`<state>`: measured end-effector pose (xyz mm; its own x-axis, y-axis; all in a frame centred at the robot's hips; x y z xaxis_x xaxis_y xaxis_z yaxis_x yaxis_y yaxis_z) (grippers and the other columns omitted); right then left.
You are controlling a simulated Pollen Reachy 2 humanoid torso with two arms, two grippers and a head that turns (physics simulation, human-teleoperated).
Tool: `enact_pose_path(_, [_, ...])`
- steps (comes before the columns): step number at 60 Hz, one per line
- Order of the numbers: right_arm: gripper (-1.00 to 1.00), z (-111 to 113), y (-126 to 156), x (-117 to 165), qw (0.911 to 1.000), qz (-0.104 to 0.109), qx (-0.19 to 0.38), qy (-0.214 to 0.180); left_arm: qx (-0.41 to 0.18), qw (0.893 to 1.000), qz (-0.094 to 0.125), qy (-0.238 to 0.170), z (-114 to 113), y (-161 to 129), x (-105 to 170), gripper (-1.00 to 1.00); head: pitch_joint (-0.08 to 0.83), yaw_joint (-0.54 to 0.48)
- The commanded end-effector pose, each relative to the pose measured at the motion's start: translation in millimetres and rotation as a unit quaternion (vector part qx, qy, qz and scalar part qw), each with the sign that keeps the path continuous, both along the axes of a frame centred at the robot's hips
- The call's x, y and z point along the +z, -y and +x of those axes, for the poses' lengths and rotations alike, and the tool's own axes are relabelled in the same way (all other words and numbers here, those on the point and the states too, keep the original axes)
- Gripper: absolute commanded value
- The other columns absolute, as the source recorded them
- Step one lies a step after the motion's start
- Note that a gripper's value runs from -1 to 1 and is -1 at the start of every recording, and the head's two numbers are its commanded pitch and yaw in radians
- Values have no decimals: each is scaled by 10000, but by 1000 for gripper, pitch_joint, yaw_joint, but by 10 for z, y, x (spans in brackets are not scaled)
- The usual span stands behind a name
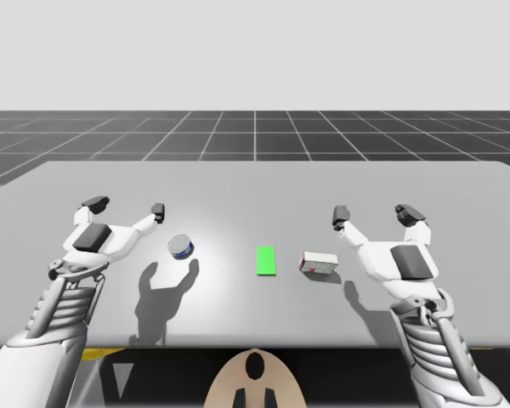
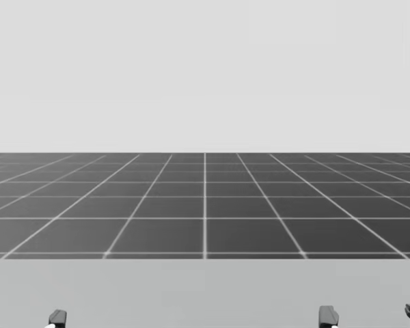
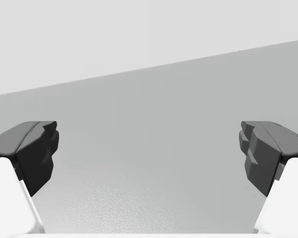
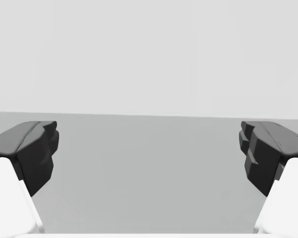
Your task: Look at the card. If it is red, pick the object on the left. If it is green, pick the object on the right.
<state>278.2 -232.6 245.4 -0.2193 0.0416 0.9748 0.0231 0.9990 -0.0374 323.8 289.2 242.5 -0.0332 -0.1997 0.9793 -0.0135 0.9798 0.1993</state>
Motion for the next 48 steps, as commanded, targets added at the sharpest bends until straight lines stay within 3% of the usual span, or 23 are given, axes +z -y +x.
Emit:
enact_pose_path(1, [-1000,-34,-30,-19,9998,132,56,-103,-2,10000,18,10,0,3,-2,-1000,18,-1])
enact_pose_path(8, [-1000,-31,-67,-1,10000,-1,62,-14,10,10000,22,23,-1,4,-4,-1000,75,3])
enact_pose_path(31, [-1000,-15,-61,-21,10000,5,57,-69,30,10000,48,27,4,-2,-18,-1000,443,3])
enact_pose_path(48, [-1000,-10,-61,-31,9999,-7,43,-95,30,10000,46,38,12,-18,-9,-1000,634,-20])
